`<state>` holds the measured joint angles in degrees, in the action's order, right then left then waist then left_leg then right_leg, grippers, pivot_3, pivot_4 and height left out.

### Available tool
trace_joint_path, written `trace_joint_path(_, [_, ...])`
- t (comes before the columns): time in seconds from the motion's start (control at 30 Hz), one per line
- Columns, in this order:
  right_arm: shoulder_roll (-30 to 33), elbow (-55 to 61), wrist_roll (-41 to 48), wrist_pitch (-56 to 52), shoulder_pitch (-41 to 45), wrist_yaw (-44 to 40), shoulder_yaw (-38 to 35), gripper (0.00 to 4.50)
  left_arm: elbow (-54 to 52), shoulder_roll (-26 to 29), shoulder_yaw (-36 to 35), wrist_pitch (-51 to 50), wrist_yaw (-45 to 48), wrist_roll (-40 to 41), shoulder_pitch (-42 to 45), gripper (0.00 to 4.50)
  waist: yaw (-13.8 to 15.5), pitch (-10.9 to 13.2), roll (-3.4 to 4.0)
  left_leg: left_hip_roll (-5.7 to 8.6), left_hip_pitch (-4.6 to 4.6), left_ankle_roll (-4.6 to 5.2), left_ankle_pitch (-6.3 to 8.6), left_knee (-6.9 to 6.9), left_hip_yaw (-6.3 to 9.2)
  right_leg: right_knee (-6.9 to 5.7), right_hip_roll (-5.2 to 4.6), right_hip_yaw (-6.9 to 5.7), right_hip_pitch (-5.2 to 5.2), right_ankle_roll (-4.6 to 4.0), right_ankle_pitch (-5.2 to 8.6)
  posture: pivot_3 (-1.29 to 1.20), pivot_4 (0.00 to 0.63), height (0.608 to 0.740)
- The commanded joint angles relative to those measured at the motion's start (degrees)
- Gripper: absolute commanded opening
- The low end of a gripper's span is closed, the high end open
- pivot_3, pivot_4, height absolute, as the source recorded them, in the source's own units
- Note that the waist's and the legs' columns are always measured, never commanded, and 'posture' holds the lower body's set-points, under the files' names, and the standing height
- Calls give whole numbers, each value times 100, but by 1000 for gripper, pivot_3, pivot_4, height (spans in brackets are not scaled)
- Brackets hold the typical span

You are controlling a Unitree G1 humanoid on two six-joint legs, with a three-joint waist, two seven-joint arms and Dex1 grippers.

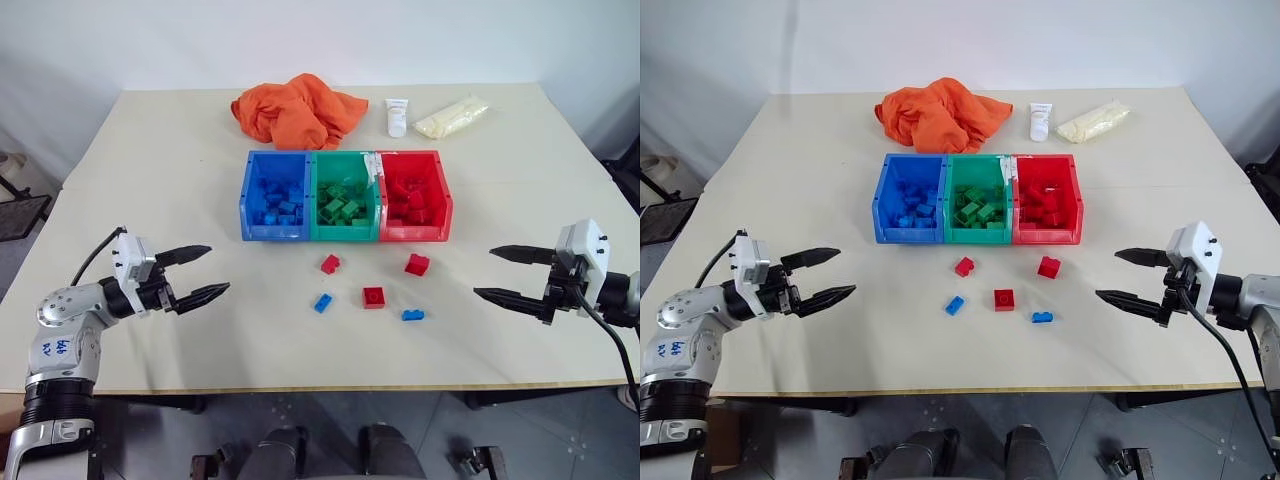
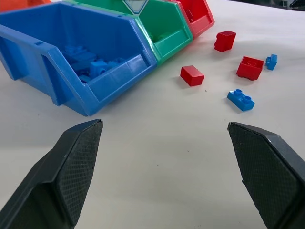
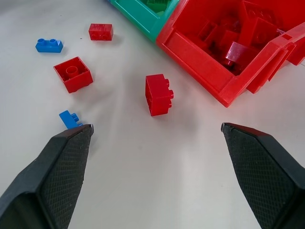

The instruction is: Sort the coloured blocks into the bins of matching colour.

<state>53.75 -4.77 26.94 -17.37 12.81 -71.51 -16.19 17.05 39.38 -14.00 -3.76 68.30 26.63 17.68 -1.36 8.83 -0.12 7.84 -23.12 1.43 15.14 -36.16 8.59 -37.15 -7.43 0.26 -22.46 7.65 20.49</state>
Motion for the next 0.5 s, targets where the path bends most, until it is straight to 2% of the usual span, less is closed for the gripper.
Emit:
trace_joint_path(0.03, [98, 192, 61, 86, 64, 60, -204, 4500, -17, 108, -39, -32, 32, 19, 93, 4473, 1, 0, 0, 0, 0, 0, 0, 0, 0, 0, 0, 0, 0, 0, 0, 0, 150, 740])
trace_joint_path(0.27, [88, 524, 54, -165, 49, 287, -65, 4500, -91, 71, 160, -243, -284, -198, 285, 4473, 5, 0, 0, 1, 0, 0, 0, -3, 1, -11, 0, 0, -1, 0, 0, 0, 150, 740])
trace_joint_path(0.5, [579, 789, -165, -220, -1069, 203, -670, 4500, -11, -2, 565, -93, 377, -174, 361, 4473, 73, 0, 0, 4, -1, 2, 1, -4, 2, -26, -2, -1, -2, 0, 0, 0, 150, 740])
